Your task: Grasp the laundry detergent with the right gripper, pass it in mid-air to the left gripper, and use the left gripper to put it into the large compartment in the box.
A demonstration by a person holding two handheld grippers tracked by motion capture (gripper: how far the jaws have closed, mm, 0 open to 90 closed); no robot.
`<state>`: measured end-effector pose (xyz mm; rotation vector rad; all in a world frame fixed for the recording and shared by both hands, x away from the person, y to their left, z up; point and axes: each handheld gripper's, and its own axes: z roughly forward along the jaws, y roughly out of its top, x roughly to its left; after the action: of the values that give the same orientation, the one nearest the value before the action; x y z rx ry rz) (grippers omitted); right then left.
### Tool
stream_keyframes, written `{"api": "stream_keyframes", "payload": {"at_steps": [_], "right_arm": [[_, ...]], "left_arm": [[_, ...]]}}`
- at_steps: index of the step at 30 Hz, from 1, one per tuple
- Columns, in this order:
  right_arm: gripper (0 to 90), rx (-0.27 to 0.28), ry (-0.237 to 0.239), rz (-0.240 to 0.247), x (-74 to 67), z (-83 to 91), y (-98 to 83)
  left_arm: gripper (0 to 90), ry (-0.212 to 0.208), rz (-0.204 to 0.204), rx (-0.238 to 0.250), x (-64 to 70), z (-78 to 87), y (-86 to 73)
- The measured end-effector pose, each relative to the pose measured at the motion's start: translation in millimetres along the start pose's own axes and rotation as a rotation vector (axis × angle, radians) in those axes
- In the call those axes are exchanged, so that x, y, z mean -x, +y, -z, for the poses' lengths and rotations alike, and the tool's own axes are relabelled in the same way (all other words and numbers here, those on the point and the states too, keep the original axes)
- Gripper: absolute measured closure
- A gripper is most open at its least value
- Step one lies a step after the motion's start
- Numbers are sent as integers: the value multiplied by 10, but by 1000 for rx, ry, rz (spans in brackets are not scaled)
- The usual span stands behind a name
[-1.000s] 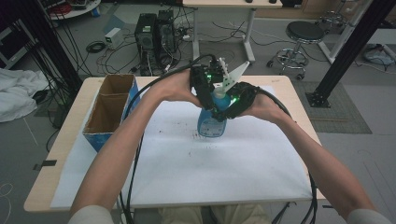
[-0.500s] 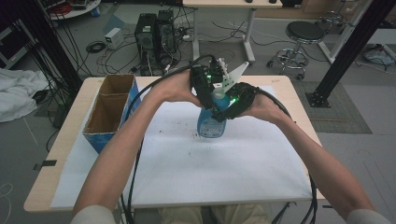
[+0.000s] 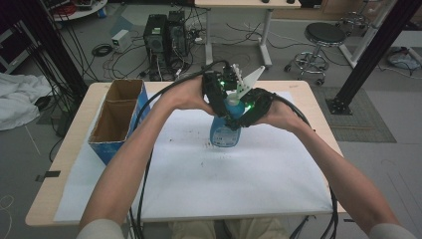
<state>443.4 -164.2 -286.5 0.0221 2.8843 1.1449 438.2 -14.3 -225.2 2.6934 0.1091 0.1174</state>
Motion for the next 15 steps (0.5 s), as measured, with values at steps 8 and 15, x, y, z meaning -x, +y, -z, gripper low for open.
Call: {"api": "stream_keyframes", "payload": {"at_steps": [8, 15], "right_arm": [[474, -4, -3, 2, -7, -6, 3], [473, 2, -2, 5, -7, -7, 5]], "left_arm": [[317, -6, -2, 0, 4, -19, 3], [354, -2, -3, 4, 5, -9, -2]]}}
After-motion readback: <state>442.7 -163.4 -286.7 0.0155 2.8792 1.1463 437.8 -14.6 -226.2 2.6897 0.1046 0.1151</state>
